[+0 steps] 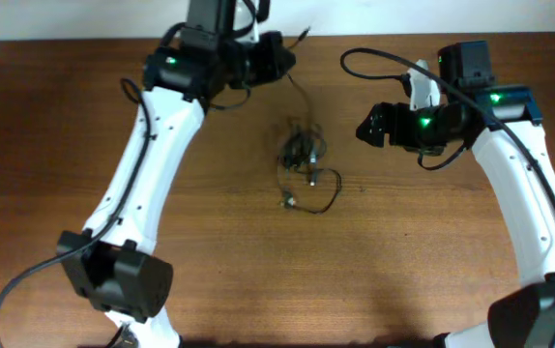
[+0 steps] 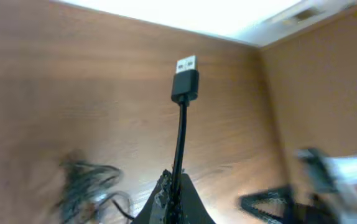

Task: Untangle cables
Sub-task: 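Lift the grasped cable with the left gripper and pull it leftward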

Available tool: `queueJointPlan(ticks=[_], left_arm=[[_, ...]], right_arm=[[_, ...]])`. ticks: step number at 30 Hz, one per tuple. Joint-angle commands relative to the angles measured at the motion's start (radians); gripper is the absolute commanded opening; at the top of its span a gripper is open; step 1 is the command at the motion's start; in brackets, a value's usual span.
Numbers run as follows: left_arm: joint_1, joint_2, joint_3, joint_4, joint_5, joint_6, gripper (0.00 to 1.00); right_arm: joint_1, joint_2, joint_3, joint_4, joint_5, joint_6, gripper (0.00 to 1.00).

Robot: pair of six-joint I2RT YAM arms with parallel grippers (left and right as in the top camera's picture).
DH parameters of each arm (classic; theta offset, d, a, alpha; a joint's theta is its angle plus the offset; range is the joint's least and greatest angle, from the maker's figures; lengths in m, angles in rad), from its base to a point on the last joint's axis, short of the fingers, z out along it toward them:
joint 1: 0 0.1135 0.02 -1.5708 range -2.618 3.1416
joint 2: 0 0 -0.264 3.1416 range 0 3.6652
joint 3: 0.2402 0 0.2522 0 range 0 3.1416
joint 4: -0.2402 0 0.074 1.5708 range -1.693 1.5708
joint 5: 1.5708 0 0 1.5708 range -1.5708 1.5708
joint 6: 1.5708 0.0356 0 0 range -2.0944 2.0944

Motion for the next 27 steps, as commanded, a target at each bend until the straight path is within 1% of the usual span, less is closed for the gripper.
queueJointPlan(ticks=[1,7,12,20,27], left_arm=[[0.020,-0.076,0.020,0.063,0.194,-0.040,0.00],[0.027,-0.095,0.021,0.199,0.294,-0.145,0.00],[0.072,-0.108,0.022,0.316,0.300,-0.214,0.00],[0.240,-0.180,0.023,0.563,0.296,-0.380,0.00],[0.371,-0.263,0.023,0.681,0.254,-0.410,0.00]], right_arm=[[0.006,0.036,0.018,0.020,-0.026,-0.004,0.91],[0.010,0.075,0.017,0.083,-0.114,-0.011,0.90],[0.027,0.087,0.017,0.095,-0.124,-0.011,0.90],[0.046,0.087,0.017,0.096,-0.125,-0.010,0.89],[0.045,0.087,0.017,0.087,-0.124,-0.010,0.90]])
